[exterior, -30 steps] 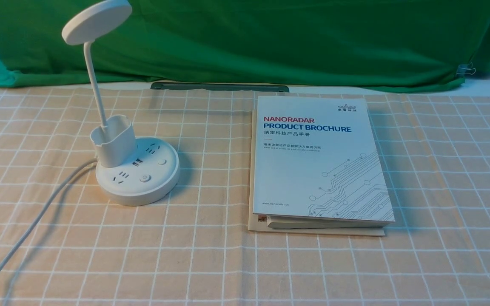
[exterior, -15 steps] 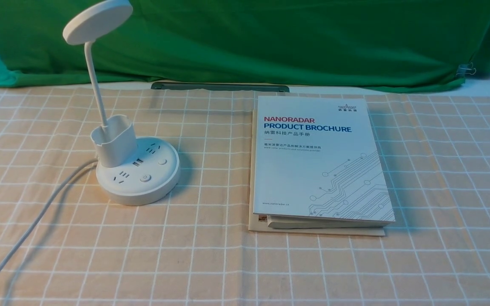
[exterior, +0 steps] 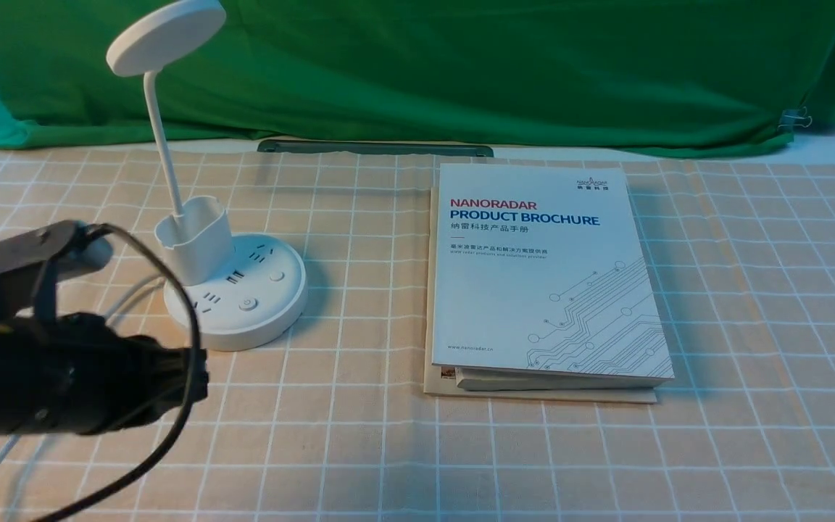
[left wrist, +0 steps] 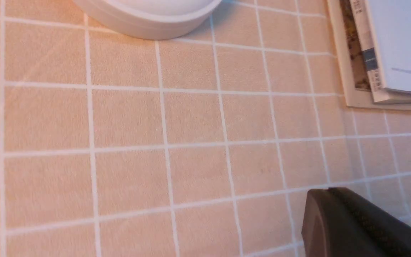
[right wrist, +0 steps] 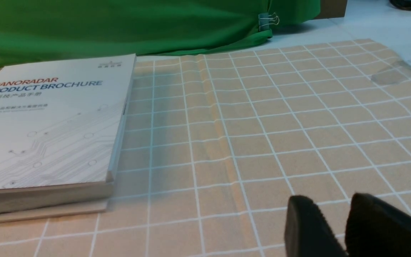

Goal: Turn on the table lamp on the light coffee tablecloth with your hand.
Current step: 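Press the power button on the lamp base to turn the lamp on with the left gripper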

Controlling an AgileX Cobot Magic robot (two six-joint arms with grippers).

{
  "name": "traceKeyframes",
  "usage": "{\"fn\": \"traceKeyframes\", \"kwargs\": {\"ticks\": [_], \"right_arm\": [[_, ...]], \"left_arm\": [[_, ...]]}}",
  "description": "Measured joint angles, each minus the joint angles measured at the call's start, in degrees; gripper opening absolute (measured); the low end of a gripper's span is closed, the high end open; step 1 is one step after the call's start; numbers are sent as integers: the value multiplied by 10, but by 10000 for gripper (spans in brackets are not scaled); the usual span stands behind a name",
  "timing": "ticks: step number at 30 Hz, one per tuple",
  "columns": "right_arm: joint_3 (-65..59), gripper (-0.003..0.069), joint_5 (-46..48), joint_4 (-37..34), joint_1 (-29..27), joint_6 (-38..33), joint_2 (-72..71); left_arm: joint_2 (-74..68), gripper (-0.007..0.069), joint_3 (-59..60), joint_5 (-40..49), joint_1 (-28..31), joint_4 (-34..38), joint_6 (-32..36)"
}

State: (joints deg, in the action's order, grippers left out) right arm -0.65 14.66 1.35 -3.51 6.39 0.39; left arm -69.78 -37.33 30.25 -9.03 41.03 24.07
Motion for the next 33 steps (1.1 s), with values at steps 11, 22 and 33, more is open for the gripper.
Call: {"fn": "traceKeyframes", "kwargs": {"ticks": [11,22,33], "right_arm": [[0,239,0,0,0,-1,0],[0,239,0,0,0,0,0],[0,239,0,0,0,0,0]], "left_arm": [[-234,-4,-225,-63,-94,-330,-263],[-364,-4,-330,-79,-95,-417,-313],[-396,-4,-333,-110,-90,-427,-318]]}}
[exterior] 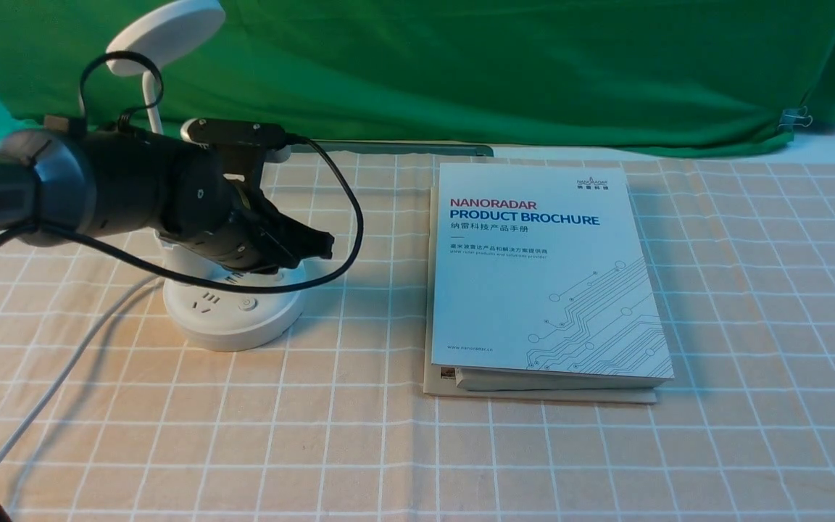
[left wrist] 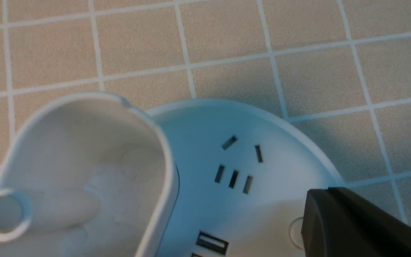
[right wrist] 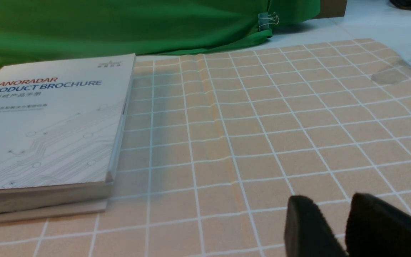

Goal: Turn on the table lamp on the light coffee tablecloth with your hand.
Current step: 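Press the power button on the lamp base to turn the lamp on with the left gripper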

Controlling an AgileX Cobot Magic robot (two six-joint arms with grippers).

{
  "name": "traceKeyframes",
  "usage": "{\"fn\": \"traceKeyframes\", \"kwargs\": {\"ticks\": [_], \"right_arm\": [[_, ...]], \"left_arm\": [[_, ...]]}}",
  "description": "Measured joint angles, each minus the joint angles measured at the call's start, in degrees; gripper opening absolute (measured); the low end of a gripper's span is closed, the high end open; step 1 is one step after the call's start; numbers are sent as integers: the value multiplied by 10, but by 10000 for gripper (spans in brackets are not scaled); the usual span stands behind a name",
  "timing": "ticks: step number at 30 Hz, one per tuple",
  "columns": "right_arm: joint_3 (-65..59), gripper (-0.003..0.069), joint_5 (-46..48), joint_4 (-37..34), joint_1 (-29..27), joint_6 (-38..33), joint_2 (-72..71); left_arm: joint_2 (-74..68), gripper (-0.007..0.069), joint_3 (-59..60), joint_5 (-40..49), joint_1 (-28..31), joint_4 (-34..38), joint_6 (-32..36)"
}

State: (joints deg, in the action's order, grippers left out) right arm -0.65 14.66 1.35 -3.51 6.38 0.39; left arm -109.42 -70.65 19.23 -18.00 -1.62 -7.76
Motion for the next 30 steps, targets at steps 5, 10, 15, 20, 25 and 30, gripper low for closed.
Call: {"fn": "traceKeyframes", "kwargs": {"ticks": [5,10,15,20,25,30], "right_arm": [[0,239,0,0,0,0,0],[0,239,0,0,0,1,0],[0,239,0,0,0,1,0],[0,239,0,0,0,1,0],[0,239,-1,0,0,1,0],[0,239,0,0,0,1,0]], "left_arm": [[-16,-4,-2,-15,0,-1,0],[-20,-4,-5,-15,0,-2,0],[-18,-4,-5,-13,0,-2,0],[4,-2,-2,11,0,-6,-11],[21,-1,-2,12,0,-8,-11],[7,-1,-1,24,0,-8,-11]]}}
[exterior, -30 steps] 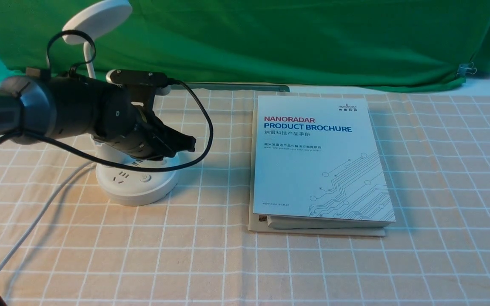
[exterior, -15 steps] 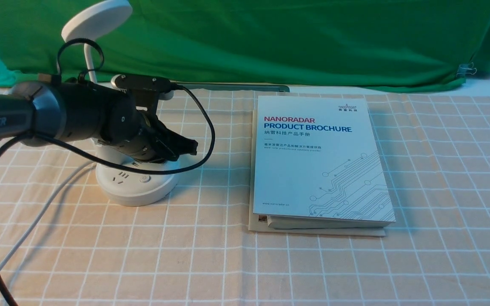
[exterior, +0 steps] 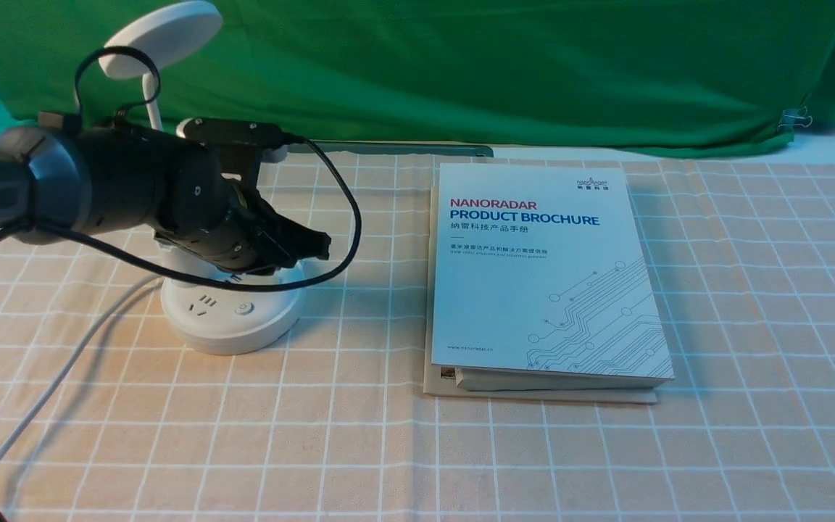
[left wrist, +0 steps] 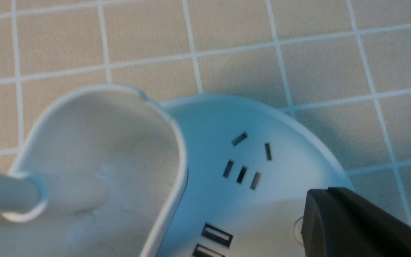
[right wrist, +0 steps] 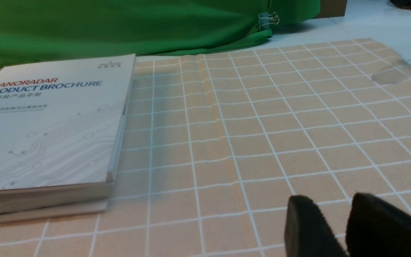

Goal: Turn on the table lamp on the light coffee tablecloth with your hand.
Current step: 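Press the power button on the lamp base to turn the lamp on with the left gripper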

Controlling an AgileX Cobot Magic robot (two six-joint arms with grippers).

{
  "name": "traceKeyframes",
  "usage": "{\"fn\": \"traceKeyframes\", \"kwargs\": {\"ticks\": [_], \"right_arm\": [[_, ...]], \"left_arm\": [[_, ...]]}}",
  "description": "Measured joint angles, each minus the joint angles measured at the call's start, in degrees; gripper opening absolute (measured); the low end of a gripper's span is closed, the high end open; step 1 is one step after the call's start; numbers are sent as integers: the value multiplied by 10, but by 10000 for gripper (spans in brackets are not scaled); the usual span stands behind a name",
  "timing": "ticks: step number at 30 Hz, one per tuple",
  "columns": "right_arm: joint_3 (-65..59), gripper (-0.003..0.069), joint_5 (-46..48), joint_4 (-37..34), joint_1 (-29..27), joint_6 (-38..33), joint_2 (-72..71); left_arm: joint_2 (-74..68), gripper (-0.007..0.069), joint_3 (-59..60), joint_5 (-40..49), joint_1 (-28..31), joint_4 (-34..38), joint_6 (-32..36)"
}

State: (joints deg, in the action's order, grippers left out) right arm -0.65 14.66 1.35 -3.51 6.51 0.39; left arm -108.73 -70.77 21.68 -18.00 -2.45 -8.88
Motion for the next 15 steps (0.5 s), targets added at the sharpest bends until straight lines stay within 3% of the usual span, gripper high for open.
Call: {"fn": "traceKeyframes", "kwargs": {"ticks": [15], "right_arm": [[0,239,0,0,0,0,0]], "left_arm": [[-20,-1,-5,5,0,-2,0]]}}
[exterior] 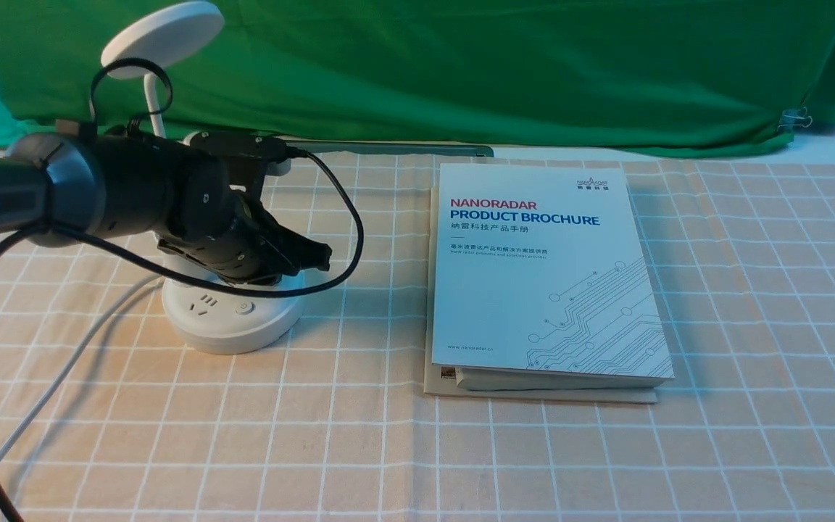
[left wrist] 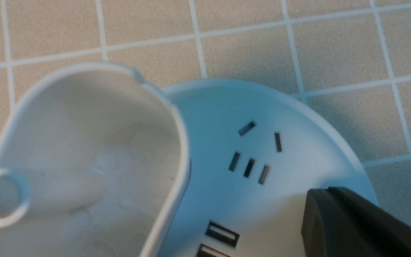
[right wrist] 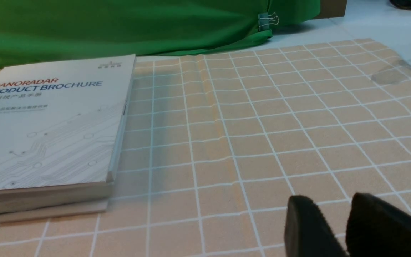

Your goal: Turn on the table lamp on the light coffee tablecloth with your hand.

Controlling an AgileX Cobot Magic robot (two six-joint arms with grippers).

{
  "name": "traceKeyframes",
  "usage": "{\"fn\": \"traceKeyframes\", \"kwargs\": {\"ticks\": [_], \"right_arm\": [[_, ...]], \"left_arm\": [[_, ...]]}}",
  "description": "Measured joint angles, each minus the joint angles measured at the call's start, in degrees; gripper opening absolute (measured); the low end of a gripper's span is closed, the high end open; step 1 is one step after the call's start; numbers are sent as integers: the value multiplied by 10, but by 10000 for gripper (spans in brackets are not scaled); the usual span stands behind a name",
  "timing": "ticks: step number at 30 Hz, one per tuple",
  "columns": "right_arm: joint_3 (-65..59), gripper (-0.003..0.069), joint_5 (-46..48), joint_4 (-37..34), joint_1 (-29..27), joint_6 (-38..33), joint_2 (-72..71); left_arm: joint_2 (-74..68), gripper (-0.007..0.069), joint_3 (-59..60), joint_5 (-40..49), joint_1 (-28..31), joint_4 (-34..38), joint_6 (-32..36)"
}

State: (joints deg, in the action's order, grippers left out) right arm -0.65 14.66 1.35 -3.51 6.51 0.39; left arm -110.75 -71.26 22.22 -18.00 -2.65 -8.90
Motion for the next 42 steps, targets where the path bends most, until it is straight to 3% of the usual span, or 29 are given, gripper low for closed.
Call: {"fn": "traceKeyframes", "kwargs": {"ticks": [9,14,20,23,27,33,42], "right_arm": [[0,239,0,0,0,0,0],[0,239,0,0,0,0,0],[0,239,0,0,0,0,0],[0,239,0,0,0,0,0],[0,239,0,0,0,0,0],[0,239,0,0,0,0,0],[0,239,0,0,0,0,0]], "left_arm": [[9,0,1,0,0,14,3],[69,0,27,-5,-8,84,30],[244,0,208,-83,-58,234,123],[344,0,287,-121,-87,257,153],[492,0,364,-178,-117,258,172],[691,0,420,-170,-124,201,178],[820,0,460,-151,-125,187,180]]}}
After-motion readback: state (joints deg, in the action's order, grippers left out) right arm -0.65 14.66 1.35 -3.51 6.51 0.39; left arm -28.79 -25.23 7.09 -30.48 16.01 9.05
